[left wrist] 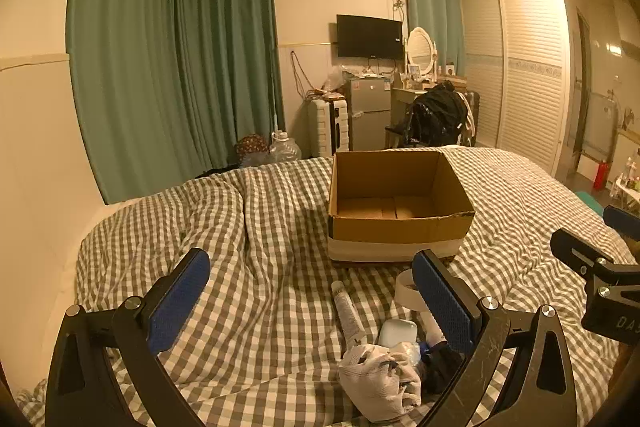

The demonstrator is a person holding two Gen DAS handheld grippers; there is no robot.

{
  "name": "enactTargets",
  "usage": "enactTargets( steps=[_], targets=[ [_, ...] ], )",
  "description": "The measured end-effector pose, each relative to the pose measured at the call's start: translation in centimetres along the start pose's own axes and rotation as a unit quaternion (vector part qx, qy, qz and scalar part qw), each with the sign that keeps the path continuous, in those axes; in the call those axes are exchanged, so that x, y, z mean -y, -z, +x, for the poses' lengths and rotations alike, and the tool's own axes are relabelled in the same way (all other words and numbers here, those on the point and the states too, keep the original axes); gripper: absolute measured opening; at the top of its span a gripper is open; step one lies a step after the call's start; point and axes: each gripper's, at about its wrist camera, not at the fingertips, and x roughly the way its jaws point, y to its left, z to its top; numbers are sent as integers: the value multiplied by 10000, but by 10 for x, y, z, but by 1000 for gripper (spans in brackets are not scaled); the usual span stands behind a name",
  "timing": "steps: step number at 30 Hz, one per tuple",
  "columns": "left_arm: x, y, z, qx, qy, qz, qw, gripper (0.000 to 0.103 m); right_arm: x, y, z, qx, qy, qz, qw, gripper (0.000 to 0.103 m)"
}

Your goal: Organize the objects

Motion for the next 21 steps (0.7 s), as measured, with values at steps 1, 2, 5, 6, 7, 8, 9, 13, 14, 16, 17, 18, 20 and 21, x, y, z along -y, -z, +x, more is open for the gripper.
enactTargets(
  steps=[1,2,5,6,7,8,9,13,14,16,17,18,20,21],
  targets=[
    [0,0,0,-13,1,-16,10000,103,0,0,0,3,-2,2,10000,103],
    [0,0,0,-17,13,-27,10000,103,0,0,0,5,4,3,10000,103],
    [-1,-1,-1,-13,38,-42,10000,103,-1,0,0,-8,-6,-3,10000,103],
    [-1,-1,-1,-5,29,-36,10000,103,-1,0,1,-9,-4,-1,10000,103],
    [0,-2,-2,1,21,-32,10000,103,-1,0,1,-10,-5,-3,10000,103],
    [-1,-2,-1,-3,18,-33,10000,103,-1,0,1,-12,-8,-3,10000,103],
    [-1,-3,-1,-21,27,-45,10000,103,-1,0,1,-20,-12,-3,10000,103],
    [-2,-3,0,-75,-10,-58,10000,103,-1,0,1,-21,-27,-4,10000,103],
    [-2,-3,1,-87,-42,-39,9999,103,-1,0,1,-13,-24,-6,10000,103],
    [-1,-3,2,-118,-63,4,9999,103,-1,0,1,-11,-27,-7,10000,103],
    [-1,-4,3,-137,-63,29,9999,103,-1,0,1,-9,-30,-5,10000,103],
    [0,-4,3,-158,-69,61,9998,103,-1,0,1,-9,-28,-4,10000,103],
    [1,-3,5,-192,-74,106,9997,103,-1,0,1,-14,-30,-9,10000,103],
    [1,-3,5,-198,-67,108,9997,103,-1,1,1,-16,-31,-12,10000,103]
  ],
)
